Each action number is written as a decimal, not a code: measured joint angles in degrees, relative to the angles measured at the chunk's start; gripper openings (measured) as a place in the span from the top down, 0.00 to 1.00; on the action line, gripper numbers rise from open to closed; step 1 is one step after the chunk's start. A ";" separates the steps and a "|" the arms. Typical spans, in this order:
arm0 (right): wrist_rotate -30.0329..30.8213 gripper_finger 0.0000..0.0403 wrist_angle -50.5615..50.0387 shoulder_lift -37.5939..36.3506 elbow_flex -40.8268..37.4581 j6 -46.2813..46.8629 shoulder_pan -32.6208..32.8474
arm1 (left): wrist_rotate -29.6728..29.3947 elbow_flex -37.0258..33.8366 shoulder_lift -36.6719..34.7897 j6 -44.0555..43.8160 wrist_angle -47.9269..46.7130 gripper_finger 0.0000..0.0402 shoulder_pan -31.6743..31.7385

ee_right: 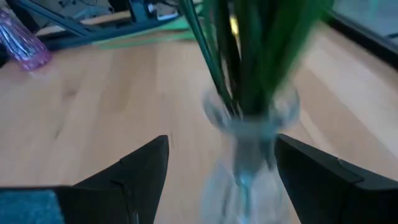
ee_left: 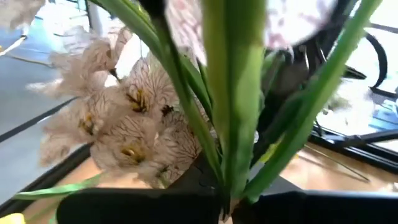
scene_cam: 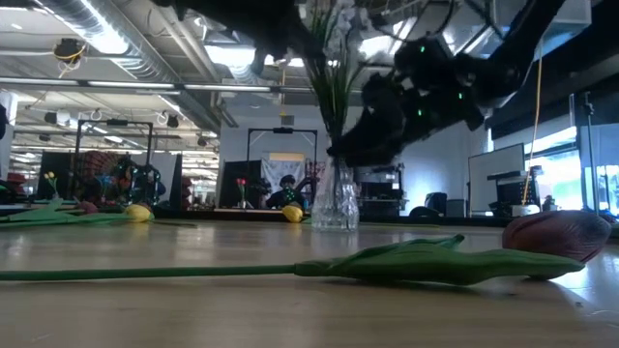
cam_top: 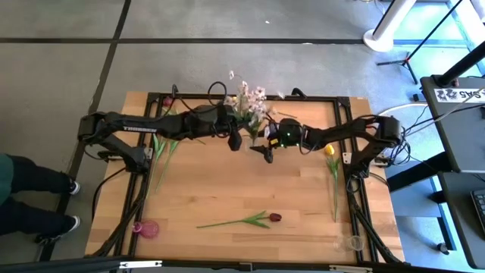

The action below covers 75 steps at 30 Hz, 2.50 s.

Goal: Sort flowers into vase by color
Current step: Put the white flowers into the top transparent vase

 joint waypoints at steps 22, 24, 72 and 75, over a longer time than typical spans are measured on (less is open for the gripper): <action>15.02 0.29 -42.78 -25.49 -0.07 1.83 9.22 | -2.71 -0.17 2.82 3.45 4.02 0.99 -2.94; 15.19 0.29 -44.03 -25.38 -0.09 1.83 9.15 | -2.48 -0.17 3.59 3.45 4.97 0.99 -2.57; 16.98 0.29 -37.02 -20.23 -1.42 1.83 9.07 | -0.44 -0.02 -4.19 8.97 0.40 0.99 -5.01; 16.70 0.29 -36.90 -20.23 -1.42 1.86 9.07 | -1.35 -2.19 -3.85 7.57 0.67 0.99 -5.00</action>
